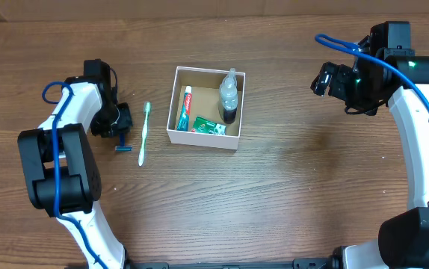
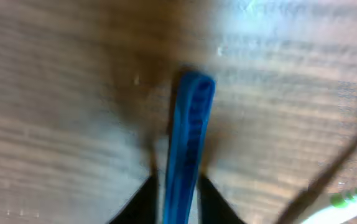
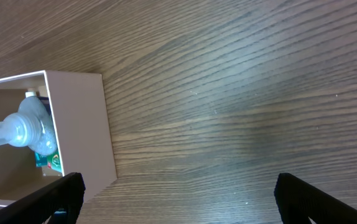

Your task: Pack container

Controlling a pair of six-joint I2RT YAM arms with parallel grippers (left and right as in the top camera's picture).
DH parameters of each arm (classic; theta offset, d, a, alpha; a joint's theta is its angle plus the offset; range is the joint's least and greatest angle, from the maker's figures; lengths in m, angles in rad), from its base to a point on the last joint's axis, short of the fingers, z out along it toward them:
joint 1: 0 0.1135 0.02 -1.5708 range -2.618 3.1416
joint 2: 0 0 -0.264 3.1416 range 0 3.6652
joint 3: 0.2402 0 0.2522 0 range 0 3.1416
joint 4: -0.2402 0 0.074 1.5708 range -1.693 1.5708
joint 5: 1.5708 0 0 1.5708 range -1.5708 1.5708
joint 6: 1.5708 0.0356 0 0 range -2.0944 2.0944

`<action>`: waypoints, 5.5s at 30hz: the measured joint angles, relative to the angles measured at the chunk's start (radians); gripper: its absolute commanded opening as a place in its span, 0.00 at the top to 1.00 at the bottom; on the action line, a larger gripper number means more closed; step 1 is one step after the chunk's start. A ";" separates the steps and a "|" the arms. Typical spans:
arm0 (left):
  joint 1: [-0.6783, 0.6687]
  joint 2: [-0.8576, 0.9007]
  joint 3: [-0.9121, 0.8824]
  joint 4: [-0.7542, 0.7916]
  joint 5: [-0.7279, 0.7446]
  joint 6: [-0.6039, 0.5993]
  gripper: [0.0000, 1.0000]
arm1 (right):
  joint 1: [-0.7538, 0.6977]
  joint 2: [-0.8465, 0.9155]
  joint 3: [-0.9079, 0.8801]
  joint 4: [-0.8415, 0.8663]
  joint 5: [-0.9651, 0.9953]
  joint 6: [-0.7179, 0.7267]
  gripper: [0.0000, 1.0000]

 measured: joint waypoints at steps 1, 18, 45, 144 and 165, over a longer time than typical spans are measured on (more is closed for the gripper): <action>0.000 0.008 0.021 -0.039 0.003 0.001 0.90 | 0.000 0.000 0.000 0.000 0.000 0.000 0.00; -0.361 -0.028 0.589 -0.412 0.084 -0.012 0.94 | 0.000 0.000 0.000 0.000 0.000 0.000 0.00; -0.154 -0.031 0.295 -0.236 0.068 0.048 0.25 | 0.000 0.000 0.000 0.000 -0.004 0.000 0.00; 0.162 -0.388 0.770 -0.691 -0.032 -0.026 0.00 | 0.122 -0.229 -0.001 0.017 0.022 -0.004 0.00; 0.162 -0.388 0.769 -0.692 -0.031 -0.026 0.00 | 0.027 -1.428 -1.173 0.528 0.218 -0.006 0.00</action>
